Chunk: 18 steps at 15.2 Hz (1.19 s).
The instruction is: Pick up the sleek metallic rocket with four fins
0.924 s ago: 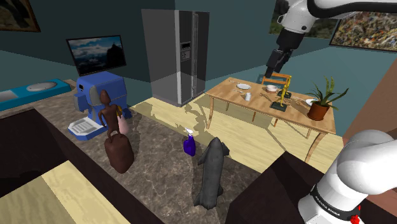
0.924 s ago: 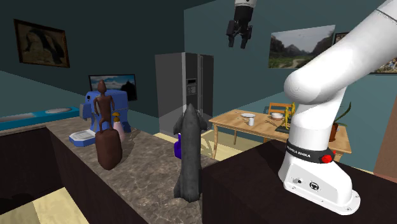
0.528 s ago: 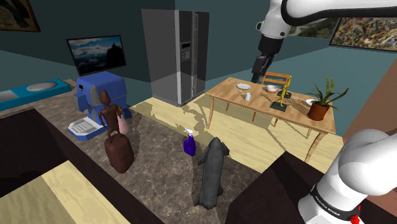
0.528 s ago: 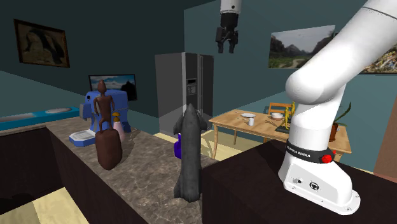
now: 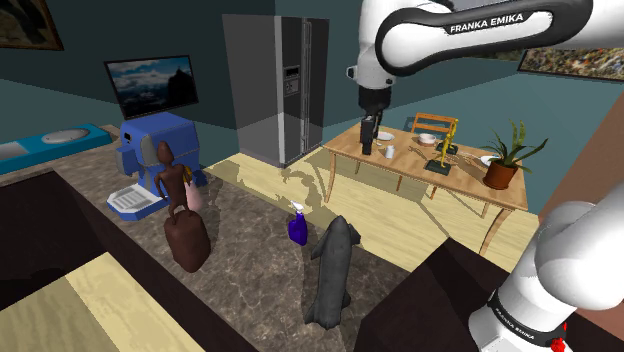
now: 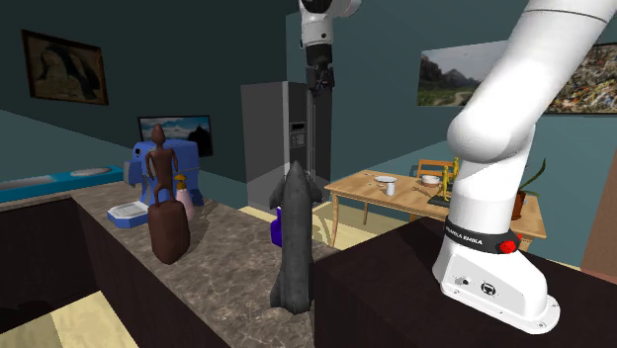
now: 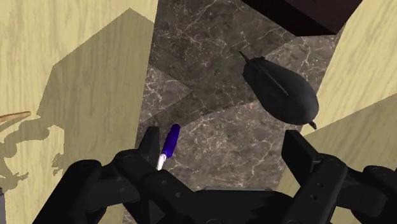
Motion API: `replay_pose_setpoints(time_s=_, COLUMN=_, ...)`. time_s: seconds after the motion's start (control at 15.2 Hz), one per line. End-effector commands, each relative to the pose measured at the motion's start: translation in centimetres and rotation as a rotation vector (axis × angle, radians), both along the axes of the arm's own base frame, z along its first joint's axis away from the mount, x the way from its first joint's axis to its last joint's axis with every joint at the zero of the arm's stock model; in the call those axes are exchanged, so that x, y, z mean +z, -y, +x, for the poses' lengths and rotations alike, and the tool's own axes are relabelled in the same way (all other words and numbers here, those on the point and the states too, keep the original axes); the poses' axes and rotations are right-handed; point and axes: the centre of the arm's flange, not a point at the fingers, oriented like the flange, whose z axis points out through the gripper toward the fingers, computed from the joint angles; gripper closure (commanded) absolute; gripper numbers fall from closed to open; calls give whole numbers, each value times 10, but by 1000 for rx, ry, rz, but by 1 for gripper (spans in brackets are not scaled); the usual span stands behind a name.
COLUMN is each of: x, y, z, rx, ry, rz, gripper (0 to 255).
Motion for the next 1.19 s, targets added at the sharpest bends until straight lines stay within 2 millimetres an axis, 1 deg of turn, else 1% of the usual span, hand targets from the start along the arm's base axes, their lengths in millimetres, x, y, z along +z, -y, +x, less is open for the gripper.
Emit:
replay_pose_setpoints(time_s=0.0, x=-17, y=-21, z=11, rx=64, ry=-35, rz=-30, gripper=0)
replay_pose_setpoints(time_s=0.26, x=-56, y=-68, z=29, rx=188, ry=-103, rz=-88, gripper=0)
replay_pose_setpoints(time_s=0.53, x=-98, y=-113, z=38, rx=311, ry=-170, rz=-147, gripper=0)
replay_pose_setpoints(time_s=0.79, x=-143, y=-157, z=38, rx=435, ry=-238, rz=-206, gripper=0)
replay_pose_setpoints(time_s=1.12, x=-203, y=-207, z=27, rx=589, ry=-323, rz=-280, gripper=0)
